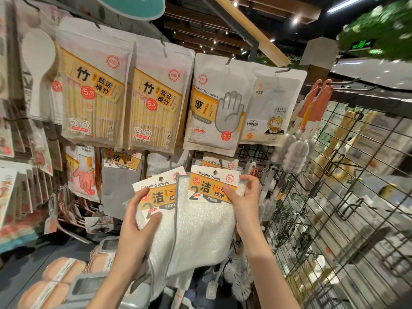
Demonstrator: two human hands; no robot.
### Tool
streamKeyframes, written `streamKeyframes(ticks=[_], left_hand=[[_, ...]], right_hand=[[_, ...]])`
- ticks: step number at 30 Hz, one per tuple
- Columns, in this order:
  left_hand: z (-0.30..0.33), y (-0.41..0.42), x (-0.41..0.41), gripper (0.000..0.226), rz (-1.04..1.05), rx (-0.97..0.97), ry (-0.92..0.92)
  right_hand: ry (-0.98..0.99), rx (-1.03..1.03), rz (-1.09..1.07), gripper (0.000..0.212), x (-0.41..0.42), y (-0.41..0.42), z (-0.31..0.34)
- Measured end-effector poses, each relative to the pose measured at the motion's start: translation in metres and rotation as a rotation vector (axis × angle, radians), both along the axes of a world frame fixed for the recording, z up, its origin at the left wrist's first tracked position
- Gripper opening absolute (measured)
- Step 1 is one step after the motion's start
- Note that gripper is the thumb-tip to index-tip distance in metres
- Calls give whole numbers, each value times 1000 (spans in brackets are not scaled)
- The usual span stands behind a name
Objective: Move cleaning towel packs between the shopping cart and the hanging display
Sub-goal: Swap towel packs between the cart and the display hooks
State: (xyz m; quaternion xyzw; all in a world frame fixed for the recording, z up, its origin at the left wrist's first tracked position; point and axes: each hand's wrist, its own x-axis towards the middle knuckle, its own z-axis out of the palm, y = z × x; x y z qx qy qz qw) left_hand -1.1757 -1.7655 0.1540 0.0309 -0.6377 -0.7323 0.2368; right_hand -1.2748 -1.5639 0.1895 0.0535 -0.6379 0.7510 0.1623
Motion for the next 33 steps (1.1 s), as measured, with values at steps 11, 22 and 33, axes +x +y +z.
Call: streamKeyframes(ticks=[11, 22, 33], left_hand=[[-8, -8, -7, 52, 70, -50, 7], [-16, -17, -14, 53, 49, -38, -5], [-5, -22, -15, 52, 65, -85, 19]], right_hand=[[-40, 29, -197, 41, -37, 4, -7], [-82, 96, -332, 35, -73, 5, -17], [-95, 244, -419, 29, -108, -4, -6]])
